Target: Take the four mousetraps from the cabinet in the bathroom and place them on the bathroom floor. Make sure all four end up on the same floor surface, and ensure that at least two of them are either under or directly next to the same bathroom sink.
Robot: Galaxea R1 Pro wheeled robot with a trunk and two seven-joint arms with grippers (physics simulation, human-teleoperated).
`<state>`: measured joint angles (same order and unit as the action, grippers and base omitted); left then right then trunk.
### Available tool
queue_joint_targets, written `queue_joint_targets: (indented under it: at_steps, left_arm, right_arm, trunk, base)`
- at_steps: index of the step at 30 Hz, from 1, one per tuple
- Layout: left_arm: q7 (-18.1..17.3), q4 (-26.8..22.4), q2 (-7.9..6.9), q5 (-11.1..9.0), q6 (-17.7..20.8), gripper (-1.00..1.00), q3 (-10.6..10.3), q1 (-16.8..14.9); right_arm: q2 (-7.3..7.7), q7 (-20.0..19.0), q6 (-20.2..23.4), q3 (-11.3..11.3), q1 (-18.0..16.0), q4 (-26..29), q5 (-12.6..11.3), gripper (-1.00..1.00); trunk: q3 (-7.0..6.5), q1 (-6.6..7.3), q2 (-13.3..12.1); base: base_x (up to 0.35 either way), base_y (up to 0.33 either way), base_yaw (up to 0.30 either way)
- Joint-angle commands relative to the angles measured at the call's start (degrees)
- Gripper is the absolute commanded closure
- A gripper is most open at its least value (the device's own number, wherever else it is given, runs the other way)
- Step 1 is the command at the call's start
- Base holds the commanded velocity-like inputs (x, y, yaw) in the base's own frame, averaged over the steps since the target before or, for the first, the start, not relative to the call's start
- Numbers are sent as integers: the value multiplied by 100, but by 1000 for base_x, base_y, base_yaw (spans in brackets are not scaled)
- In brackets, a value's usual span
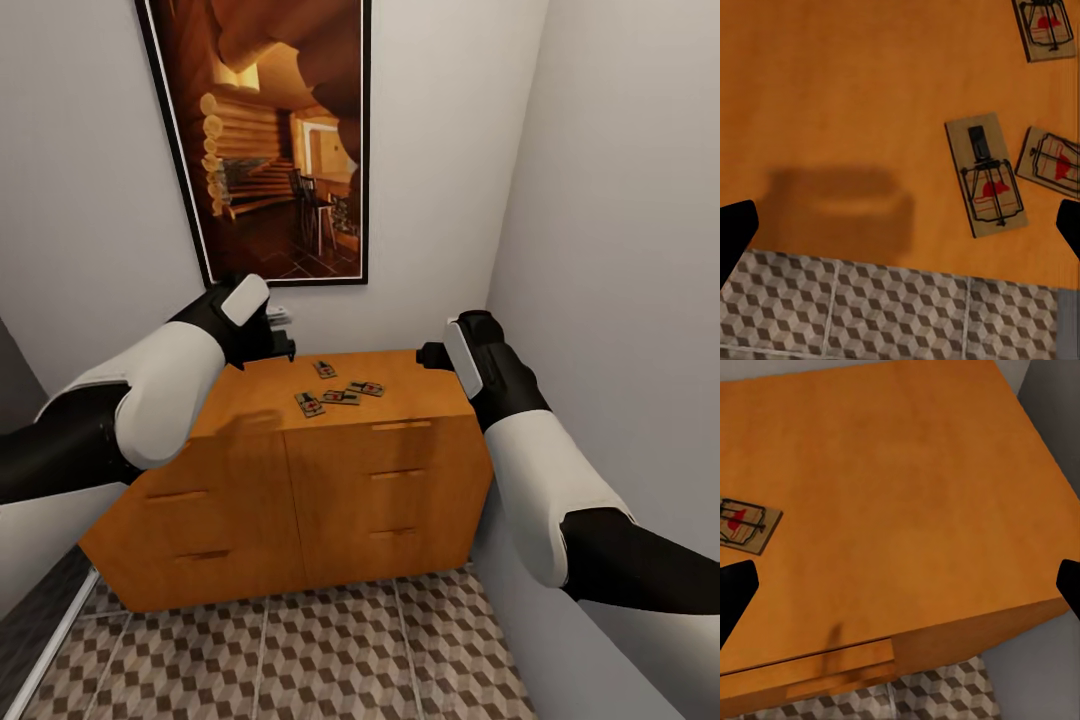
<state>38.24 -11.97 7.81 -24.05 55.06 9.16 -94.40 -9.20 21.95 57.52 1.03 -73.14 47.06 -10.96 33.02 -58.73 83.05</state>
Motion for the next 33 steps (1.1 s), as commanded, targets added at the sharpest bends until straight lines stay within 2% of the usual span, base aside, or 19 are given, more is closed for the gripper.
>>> queue_joint_targets:
  at_steps: [1, 17, 28, 33]
  left_arm:
    - [47, -7, 9, -23, -18, -100, 45, 5]
    - [46, -7, 44, -68, -155, -100, 49, 35]
    - [28, -20, 45, -80, -178, -100, 50, 36]
    - [26, -17, 45, -147, -179, -100, 52, 36]
  right_arm:
    - [2, 58, 14, 11, -3, 4, -59, -100]
    - [1, 63, 14, 11, 2, 11, -56, -100]
    - [-3, 64, 14, 11, 2, 7, -55, -100]
    - [-3, 63, 14, 11, 2, 12, -53, -100]
  trunk:
    - [6, 0, 3]
    - [6, 0, 3]
    - [6, 0, 3]
    - [6, 0, 3]
  base:
    - [0, 0, 0]
    - [19, -13, 0]
    - [243, -162, 0]
    - [299, -157, 0]
